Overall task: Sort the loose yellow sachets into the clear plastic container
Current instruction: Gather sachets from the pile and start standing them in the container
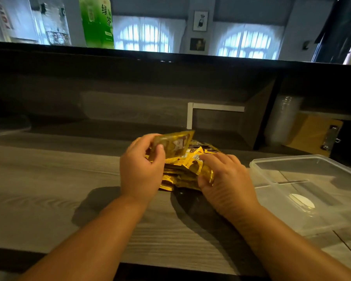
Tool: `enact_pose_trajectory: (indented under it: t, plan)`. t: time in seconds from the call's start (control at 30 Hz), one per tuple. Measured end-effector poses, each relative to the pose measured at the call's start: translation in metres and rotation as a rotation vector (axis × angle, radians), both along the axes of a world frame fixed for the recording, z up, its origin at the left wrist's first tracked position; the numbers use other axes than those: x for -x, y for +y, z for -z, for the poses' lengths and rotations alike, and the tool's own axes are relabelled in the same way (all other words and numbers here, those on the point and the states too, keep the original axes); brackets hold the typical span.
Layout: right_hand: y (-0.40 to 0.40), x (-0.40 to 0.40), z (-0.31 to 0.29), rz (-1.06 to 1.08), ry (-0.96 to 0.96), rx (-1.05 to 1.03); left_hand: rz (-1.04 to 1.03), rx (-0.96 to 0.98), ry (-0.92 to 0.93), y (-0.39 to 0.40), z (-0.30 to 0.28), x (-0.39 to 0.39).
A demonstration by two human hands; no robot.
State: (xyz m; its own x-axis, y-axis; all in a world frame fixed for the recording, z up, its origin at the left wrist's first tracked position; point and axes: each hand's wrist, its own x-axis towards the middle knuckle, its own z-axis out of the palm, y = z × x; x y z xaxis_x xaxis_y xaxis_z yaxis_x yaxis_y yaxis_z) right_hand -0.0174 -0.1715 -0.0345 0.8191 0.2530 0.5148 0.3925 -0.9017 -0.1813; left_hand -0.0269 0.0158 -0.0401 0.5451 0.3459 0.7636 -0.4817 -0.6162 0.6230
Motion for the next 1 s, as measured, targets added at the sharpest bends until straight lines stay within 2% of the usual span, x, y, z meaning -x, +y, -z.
enact_pose_trajectory:
  t: [0.13, 0.23, 0.37, 0.43, 0.53, 0.63, 0.7, 0.87, 1.0]
  plan:
    - [-0.001, -0.003, 0.002, 0.002, -0.062, -0.021, 0.071, 0.177, 0.048, -0.003, -0.008, 0.008]
    - [-0.002, -0.002, 0.003, -0.02, -0.182, -0.167, 0.107, 0.342, 0.147, -0.003, -0.012, 0.012]
    - [-0.006, 0.002, 0.0, -0.021, -0.274, -0.345, 0.253, 0.731, 0.308, -0.002, -0.019, 0.009]
    - [-0.009, 0.005, -0.002, -0.037, -0.318, -0.441, 0.32, 0.818, 0.346, -0.002, -0.019, 0.007]
    - [-0.011, 0.011, -0.004, -0.097, -0.246, -0.646, 0.357, 0.832, 0.418, -0.004, -0.018, 0.006]
    - [-0.008, 0.021, -0.011, -0.241, -0.028, -1.089, 0.354, 0.843, 0.465, -0.005, -0.016, 0.006]
    - [-0.007, 0.026, -0.017, -0.239, 0.035, -1.252, 0.35, 0.831, 0.476, -0.006, -0.016, 0.006]
    - [-0.01, 0.027, -0.025, -0.237, 0.058, -1.399, 0.309, 0.744, 0.463, -0.012, -0.016, 0.011]
    - [-0.028, 0.039, -0.046, -0.286, 0.058, -1.292, 0.269, 0.683, 0.425, -0.023, -0.027, 0.014]
